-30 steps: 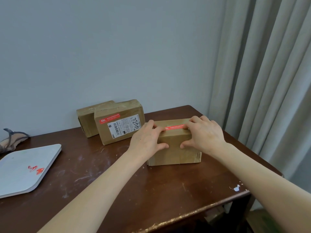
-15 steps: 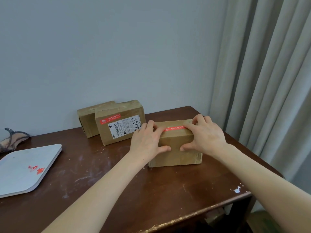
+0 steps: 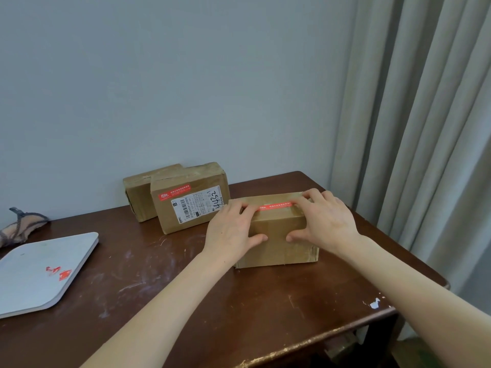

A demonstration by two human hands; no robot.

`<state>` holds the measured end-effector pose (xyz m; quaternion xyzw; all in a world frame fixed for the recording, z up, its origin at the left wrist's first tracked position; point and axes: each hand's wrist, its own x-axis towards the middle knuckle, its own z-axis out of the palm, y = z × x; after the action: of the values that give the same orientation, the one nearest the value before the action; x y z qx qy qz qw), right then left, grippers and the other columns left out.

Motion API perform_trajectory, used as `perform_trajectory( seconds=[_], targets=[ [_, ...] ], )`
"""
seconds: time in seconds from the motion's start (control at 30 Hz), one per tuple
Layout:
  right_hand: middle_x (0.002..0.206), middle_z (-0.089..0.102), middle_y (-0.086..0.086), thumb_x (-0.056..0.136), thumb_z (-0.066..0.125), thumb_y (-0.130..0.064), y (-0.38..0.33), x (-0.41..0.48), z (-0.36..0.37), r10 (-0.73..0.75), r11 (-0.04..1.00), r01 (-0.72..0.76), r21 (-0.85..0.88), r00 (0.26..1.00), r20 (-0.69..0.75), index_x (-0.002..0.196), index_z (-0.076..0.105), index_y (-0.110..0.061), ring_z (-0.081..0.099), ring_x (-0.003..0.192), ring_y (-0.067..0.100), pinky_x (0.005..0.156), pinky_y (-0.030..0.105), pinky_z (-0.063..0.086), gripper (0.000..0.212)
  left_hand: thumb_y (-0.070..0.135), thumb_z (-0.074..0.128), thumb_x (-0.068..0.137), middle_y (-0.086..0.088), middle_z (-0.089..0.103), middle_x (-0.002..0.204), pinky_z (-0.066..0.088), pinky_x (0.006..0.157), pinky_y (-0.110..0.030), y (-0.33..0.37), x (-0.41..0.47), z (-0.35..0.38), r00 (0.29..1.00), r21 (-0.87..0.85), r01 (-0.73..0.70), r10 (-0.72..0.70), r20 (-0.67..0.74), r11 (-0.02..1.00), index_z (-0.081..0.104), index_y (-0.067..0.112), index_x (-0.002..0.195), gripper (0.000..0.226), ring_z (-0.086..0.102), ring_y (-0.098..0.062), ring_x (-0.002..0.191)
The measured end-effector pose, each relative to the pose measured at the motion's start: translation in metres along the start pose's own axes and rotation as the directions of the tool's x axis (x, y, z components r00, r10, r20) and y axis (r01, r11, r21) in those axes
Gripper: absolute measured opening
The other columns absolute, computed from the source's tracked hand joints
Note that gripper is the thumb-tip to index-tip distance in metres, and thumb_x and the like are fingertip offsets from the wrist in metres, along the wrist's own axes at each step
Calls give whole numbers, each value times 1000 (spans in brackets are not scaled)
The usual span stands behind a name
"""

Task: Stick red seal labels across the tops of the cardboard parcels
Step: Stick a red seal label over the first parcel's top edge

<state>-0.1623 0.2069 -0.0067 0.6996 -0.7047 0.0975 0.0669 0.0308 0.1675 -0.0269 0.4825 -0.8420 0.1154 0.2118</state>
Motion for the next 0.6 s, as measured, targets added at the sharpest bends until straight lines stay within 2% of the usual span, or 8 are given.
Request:
perform_trajectory(
  seconds=[0.27,0.6],
  targets=[
    [137,45,-6,73,60,-72,3,-3,0,-17,1000,17,-10,1000,-25,134,48,-35,41,124,21,102,37,38,73,60,59,80,11,49,128,41,86,-25,0,3,-3,1000,3,-3,3,-15,1000,47,33,131,59,47,-13,116],
    [135,45,-4,68,65,-72,3,0,-4,-13,1000,13,-15,1000,1,131,47,-32,42,124,21,101,37,39,77,59,57,82,9,49,131,41,90,-24,4,0,-2,999,8,2,-2,-38,1000,44,30,133,60,47,-13,119]
  ],
)
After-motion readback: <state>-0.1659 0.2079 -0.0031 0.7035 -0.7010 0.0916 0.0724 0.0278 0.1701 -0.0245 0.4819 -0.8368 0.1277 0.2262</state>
